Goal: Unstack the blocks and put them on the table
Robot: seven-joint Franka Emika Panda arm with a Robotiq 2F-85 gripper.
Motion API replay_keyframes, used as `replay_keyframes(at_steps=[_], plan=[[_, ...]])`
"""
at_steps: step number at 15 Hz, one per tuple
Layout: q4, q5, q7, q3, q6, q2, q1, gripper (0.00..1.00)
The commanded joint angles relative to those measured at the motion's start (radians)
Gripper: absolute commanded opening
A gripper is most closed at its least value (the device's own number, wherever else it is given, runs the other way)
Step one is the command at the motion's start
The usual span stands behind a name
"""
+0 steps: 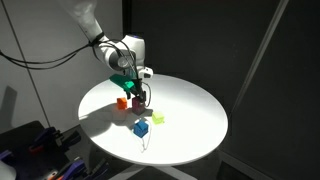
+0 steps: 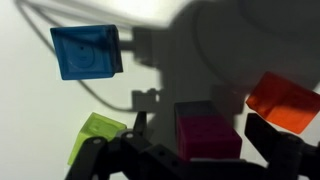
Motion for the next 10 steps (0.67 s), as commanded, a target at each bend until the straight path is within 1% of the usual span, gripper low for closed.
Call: replay_keyframes(at_steps=[1, 10], plan=[[0.062, -0.016, 0.051, -0.01, -0.039, 0.038, 0.014, 1.0], [0.138, -0.025, 0.108, -0.016, -0.056, 0.107, 0.039, 1.0]])
